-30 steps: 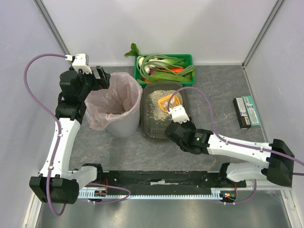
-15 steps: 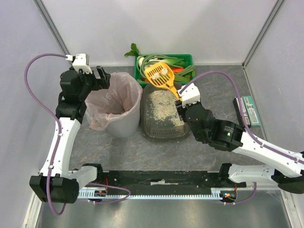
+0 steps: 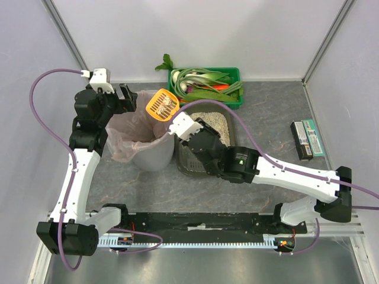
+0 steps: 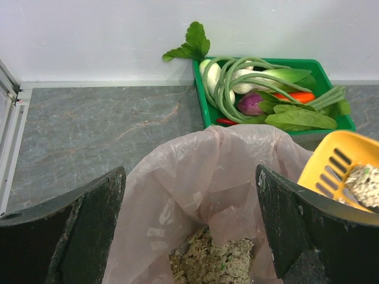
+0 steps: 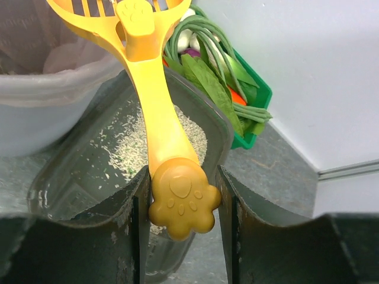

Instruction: Clean the litter box

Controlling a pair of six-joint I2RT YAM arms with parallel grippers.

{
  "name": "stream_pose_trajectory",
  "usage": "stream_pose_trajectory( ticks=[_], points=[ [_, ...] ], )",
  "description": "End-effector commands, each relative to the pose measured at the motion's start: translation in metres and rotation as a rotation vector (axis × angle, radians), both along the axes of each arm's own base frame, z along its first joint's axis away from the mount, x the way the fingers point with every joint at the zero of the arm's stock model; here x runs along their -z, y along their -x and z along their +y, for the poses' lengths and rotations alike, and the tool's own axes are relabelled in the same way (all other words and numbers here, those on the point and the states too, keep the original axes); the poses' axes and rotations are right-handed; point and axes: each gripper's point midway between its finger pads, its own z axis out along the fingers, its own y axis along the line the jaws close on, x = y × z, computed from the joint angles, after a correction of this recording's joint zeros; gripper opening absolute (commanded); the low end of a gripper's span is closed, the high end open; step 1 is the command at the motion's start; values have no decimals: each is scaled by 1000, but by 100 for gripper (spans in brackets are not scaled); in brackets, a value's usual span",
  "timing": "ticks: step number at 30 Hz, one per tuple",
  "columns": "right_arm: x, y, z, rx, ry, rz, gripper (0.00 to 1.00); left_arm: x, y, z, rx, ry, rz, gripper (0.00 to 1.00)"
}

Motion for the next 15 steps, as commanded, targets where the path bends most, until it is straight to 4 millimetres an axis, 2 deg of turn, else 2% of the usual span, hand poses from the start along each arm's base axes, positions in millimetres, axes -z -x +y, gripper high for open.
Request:
stream_pose_trajectory(
  ticks=[1,9,15],
  points=[
    [-33,0,5,29,24,-119,0,-19,1,2,-16,30,-70,96],
    [-37,-1,11,14,108,-212,0,-19,0,0,-6,33,-66,96],
    [-24,-3,13,-8,214,-249,0,-18,1,2,-13,34,-67,96]
  ],
)
